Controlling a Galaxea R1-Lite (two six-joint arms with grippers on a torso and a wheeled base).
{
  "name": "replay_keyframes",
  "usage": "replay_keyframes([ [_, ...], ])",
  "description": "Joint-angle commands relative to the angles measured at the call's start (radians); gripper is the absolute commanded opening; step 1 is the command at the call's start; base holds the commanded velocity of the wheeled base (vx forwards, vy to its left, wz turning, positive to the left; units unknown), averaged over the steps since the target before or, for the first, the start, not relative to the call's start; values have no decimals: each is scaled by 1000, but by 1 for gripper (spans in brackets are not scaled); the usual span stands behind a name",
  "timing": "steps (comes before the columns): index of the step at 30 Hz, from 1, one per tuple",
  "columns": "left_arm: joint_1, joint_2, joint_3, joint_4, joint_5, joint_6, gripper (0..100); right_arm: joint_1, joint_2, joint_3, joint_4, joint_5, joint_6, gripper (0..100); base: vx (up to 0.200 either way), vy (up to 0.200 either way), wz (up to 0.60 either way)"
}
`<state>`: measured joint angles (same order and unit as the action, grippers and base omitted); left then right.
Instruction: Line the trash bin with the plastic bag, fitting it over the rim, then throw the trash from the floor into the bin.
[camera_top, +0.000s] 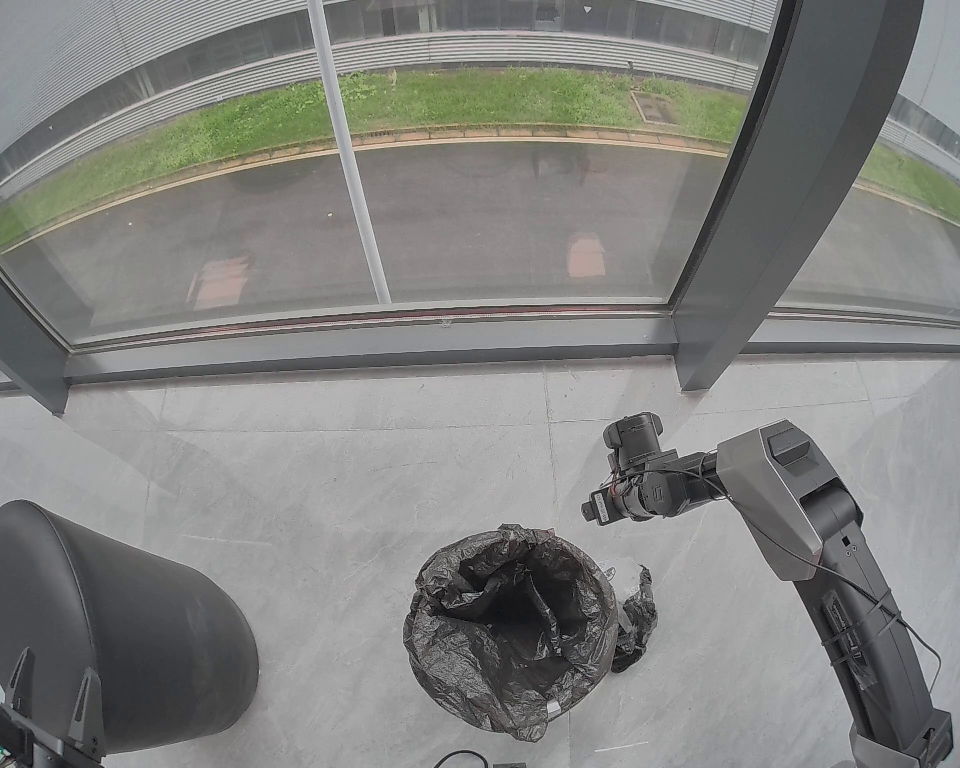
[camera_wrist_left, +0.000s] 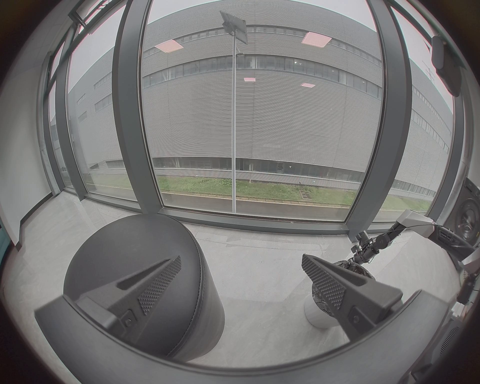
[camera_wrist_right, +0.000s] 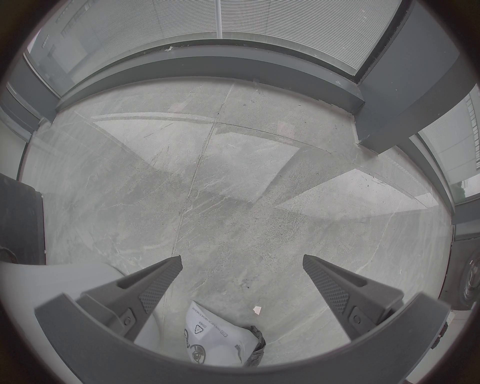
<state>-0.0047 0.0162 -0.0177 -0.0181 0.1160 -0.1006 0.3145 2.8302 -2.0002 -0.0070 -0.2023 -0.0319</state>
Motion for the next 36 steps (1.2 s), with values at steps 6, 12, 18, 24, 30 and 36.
replay_keyframes([
  [6,0,-15,5,0,1,-1,100,2,-20,0,108,0,-13,100,0,0,0],
  [12,0,-15,5,0,1,-1,100,2,-20,0,188,0,-20,100,0,0,0],
  [18,0,-15,5,0,1,-1,100,2,-17,0,249,0,-22,100,0,0,0],
  [24,0,-15,7,0,1,-1,100,6,-5,0,291,1,-22,100,0,0,0],
  [30,0,-15,7,0,1,-2,100,18,9,0,294,3,-25,100,0,0,0],
  [36,0,-15,7,-2,1,-2,100,23,28,0,295,3,-28,100,0,0,0],
])
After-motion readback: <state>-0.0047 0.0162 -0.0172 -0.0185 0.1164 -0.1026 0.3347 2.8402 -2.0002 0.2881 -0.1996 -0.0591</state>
